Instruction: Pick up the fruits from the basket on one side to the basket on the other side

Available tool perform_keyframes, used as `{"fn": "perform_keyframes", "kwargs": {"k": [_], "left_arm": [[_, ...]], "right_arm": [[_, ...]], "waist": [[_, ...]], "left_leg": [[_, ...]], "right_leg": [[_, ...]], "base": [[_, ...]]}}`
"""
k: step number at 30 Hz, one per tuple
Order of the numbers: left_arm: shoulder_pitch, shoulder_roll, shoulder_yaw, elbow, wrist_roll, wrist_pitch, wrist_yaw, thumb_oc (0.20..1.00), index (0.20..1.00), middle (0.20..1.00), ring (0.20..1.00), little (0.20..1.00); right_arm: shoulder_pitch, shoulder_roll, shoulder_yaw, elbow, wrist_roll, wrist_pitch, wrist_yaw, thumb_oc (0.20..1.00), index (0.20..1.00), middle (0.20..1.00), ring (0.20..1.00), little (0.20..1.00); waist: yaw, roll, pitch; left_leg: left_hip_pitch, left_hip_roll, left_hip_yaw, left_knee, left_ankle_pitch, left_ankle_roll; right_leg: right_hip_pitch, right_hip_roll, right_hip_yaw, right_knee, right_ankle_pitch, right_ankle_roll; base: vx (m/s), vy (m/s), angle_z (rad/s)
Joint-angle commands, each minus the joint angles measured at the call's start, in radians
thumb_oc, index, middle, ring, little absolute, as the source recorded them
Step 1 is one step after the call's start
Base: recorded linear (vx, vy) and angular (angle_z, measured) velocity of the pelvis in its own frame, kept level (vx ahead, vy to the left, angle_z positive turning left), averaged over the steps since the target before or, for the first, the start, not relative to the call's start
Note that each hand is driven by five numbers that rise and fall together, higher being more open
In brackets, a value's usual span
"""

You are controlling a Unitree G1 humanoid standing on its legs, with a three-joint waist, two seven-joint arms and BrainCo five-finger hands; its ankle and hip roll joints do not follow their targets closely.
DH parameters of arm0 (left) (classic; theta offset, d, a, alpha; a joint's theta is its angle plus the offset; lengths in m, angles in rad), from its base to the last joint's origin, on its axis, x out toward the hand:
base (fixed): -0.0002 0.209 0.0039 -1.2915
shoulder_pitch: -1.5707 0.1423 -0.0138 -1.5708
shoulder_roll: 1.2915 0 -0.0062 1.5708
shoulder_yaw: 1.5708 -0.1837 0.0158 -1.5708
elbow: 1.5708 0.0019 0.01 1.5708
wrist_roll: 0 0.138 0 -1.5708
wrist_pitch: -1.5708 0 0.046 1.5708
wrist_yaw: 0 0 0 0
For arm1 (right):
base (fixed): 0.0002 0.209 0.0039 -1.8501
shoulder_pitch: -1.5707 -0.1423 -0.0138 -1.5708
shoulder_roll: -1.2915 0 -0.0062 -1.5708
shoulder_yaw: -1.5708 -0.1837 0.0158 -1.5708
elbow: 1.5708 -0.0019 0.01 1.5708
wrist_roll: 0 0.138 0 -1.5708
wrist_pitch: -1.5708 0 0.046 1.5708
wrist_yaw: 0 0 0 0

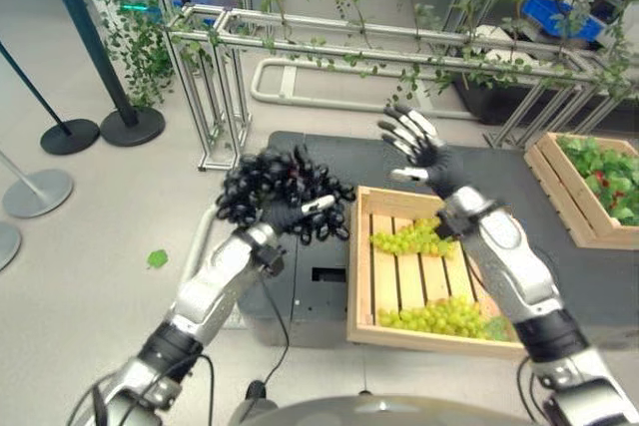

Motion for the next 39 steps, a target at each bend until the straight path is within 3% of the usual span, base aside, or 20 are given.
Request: {"fn": "perform_keyframes", "kwargs": {"k": [1,9,18,21,28,29,30,35,39], "left_arm": [[0.002,0.085,0.036,-0.160,-0.059,-0.031,-0.066,0.200,0.200,0.200,0.200,0.200],[0.064,0.093,0.167,-0.155,-0.106,-0.056,-0.071,0.200,0.200,0.200,0.200,0.200],[0.107,0.092,0.269,-0.180,-0.106,-0.093,-0.053,0.200,0.200,0.200,0.200,0.200],[0.133,0.082,0.309,-0.189,-0.093,-0.109,-0.043,0.200,0.200,0.200,0.200,0.200],[0.262,0.055,0.474,-0.207,0.048,-0.187,0.009,0.200,0.200,0.200,0.200,0.200],[0.326,0.050,0.546,-0.222,0.130,-0.235,0.039,0.200,0.200,0.200,0.200,0.200],[0.358,0.027,0.574,-0.217,0.137,-0.242,0.051,0.200,0.200,0.200,0.200,0.200],[0.456,-0.054,0.694,-0.183,0.212,-0.295,0.146,0.200,0.200,0.200,0.200,0.200],[0.482,-0.066,0.733,-0.167,0.261,-0.319,0.191,0.200,0.200,0.200,0.200,0.200]], "right_arm": [[-0.031,-0.030,-0.117,-0.035,-0.013,-0.064,-0.017,1.000,1.000,1.000,1.000,1.000],[0.038,-0.048,-0.319,0.051,0.049,-0.110,-0.069,1.000,1.000,1.000,1.000,1.000],[0.059,0.020,-0.366,0.075,0.044,-0.137,-0.105,1.000,1.000,1.000,1.000,1.000],[0.072,0.083,-0.369,0.091,0.037,-0.150,-0.130,1.000,1.000,1.000,1.000,1.000],[0.195,0.204,-0.391,0.064,-0.133,-0.171,-0.183,1.000,1.000,1.000,1.000,1.000],[0.244,0.234,-0.404,0.060,-0.151,-0.177,-0.180,1.000,1.000,1.000,1.000,1.000],[0.265,0.255,-0.397,0.066,-0.139,-0.177,-0.173,1.000,1.000,1.000,1.000,1.000],[0.326,0.287,-0.379,0.065,-0.172,-0.190,-0.163,1.000,1.000,1.000,1.000,1.000],[0.339,0.290,-0.365,0.075,-0.167,-0.192,-0.156,1.000,1.000,1.000,1.000,1.000]], "waist": [[-0.021,-0.044,-0.010],[-0.038,-0.035,-0.021],[-0.044,-0.019,-0.021],[-0.047,-0.010,-0.021],[-0.057,0.017,-0.012],[-0.059,0.023,-0.006],[-0.060,0.026,-0.004],[-0.056,0.028,0.008],[-0.049,0.027,0.019]], "left_leg": [[-0.017,-0.031,-0.032,0.092,-0.132,0.061],[-0.006,-0.027,-0.024,0.080,-0.135,0.059],[0.000,-0.027,-0.015,0.076,-0.136,0.059],[0.004,-0.027,-0.014,0.075,-0.137,0.059],[0.007,-0.031,-0.006,0.075,-0.139,0.062],[0.007,-0.032,-0.001,0.079,-0.142,0.063],[0.007,-0.034,0.003,0.082,-0.145,0.065],[-0.004,-0.042,0.021,0.133,-0.169,0.069],[-0.025,-0.048,0.032,0.189,-0.193,0.072]], "right_leg": [[-0.034,-0.016,-0.005,0.105,-0.083,0.044],[-0.034,-0.012,0.002,0.102,-0.085,0.045],[-0.035,-0.010,0.014,0.098,-0.087,0.043],[-0.032,-0.010,0.018,0.096,-0.088,0.040],[-0.031,-0.011,0.029,0.089,-0.088,0.037],[-0.033,-0.013,0.034,0.088,-0.089,0.037],[-0.034,-0.013,0.039,0.088,-0.088,0.037],[-0.036,-0.017,0.064,0.086,-0.080,0.039],[-0.039,-0.025,0.083,0.089,-0.076,0.041]], "base": [[0.00,0.000,0.00],[0.01,-0.007,-0.05],[0.00,0.000,-0.01],[-0.01,0.000,-0.02],[0.00,0.003,-0.01],[-0.01,0.027,-0.04],[-0.01,0.025,-0.05],[-0.02,0.030,-0.19],[-0.03,0.048,-0.12]]}}
